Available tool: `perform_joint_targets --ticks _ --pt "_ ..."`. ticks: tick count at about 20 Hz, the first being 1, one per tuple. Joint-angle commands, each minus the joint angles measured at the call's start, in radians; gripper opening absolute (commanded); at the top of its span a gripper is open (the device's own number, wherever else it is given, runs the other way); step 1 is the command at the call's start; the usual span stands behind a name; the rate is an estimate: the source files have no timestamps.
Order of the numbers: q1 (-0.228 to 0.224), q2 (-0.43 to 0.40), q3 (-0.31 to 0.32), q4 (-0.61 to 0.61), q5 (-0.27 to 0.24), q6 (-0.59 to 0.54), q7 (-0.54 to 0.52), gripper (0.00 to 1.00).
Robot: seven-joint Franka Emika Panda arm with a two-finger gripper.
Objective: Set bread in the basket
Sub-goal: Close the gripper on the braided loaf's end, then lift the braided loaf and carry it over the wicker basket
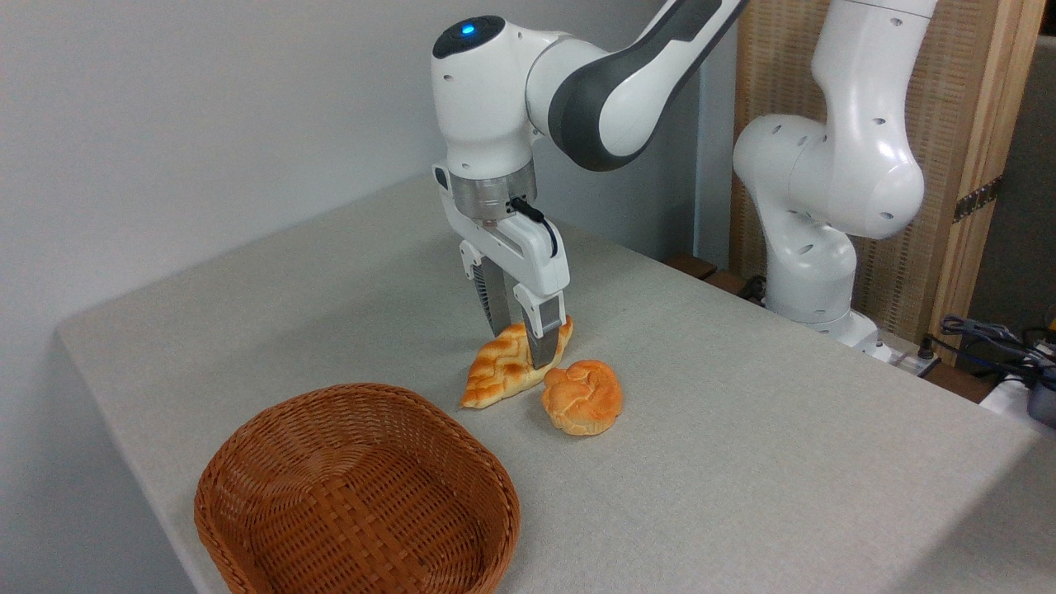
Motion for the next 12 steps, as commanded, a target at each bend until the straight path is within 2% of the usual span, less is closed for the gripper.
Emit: perform_joint_targets --ticks 1,6,12 --pt "-0.007 0.021 0.002 0.007 0.009 0.024 0.016 0.28" --pt "-0.005 0.023 0.005 0.039 0.009 0.008 0.017 0.29" --pt "0.016 0.036 0.020 0.273 0.009 -0.287 0.037 0.31"
